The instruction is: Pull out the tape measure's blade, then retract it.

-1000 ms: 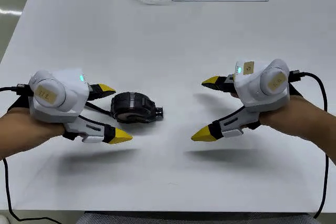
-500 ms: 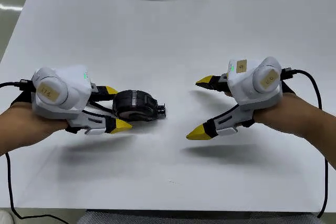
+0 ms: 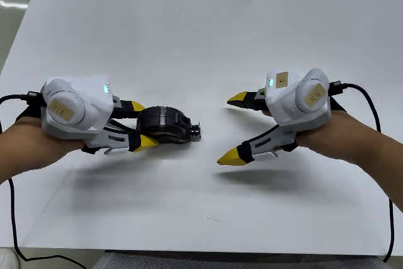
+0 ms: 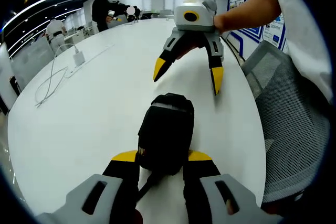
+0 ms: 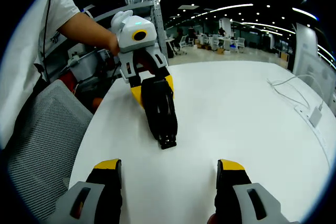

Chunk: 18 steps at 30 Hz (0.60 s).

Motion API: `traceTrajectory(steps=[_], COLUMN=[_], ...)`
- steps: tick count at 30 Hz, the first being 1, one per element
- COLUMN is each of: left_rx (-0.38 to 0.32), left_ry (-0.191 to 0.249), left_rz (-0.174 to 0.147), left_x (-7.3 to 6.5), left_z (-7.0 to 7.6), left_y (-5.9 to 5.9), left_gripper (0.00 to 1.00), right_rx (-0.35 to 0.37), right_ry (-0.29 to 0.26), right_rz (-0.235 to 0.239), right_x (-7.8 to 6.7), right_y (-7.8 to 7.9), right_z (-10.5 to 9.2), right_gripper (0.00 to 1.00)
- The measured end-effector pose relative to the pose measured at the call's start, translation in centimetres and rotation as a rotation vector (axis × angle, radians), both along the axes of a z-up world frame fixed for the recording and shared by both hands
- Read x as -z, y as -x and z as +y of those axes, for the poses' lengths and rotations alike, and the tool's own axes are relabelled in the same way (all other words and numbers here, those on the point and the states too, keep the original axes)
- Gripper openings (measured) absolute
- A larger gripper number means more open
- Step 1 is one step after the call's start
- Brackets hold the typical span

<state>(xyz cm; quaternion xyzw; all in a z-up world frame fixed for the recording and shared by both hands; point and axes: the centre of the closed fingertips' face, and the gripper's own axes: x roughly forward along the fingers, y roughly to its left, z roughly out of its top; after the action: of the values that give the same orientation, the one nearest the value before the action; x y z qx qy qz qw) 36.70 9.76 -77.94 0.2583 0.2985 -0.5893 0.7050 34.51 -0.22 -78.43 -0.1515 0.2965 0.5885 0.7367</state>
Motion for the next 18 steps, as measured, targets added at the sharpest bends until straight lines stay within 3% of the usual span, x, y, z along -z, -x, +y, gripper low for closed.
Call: traceTrajectory(steps=[2, 8, 12, 18], left_rx=[0.033, 0.058, 0.084, 0.088], left_ry=[-0.022, -0.042, -0.066, -0.071], left_rz=[-0.022, -0.039, -0.085, -0.09], left_x=[0.1, 0.1, 0.0, 0.0], left_z=[0.0, 0.0, -0.1, -0.2], left_y=[0.0, 0.1, 0.3, 0.1], left_gripper=[0.27, 0.26, 0.26, 0.26], right_rx=[-0.004, -0.019, -0.03, -0.043], right_ry=[0.005, 0.019, 0.02, 0.007], right_rz=[-0.008, -0.046, -0.06, -0.081], right_x=[0.1, 0.6, 0.7, 0.7], right_y=[0.0, -0.3, -0.4, -0.6], right_z=[0.1, 1.0, 1.5, 2.2], right_gripper=[0.71, 0.66, 0.61, 0.51])
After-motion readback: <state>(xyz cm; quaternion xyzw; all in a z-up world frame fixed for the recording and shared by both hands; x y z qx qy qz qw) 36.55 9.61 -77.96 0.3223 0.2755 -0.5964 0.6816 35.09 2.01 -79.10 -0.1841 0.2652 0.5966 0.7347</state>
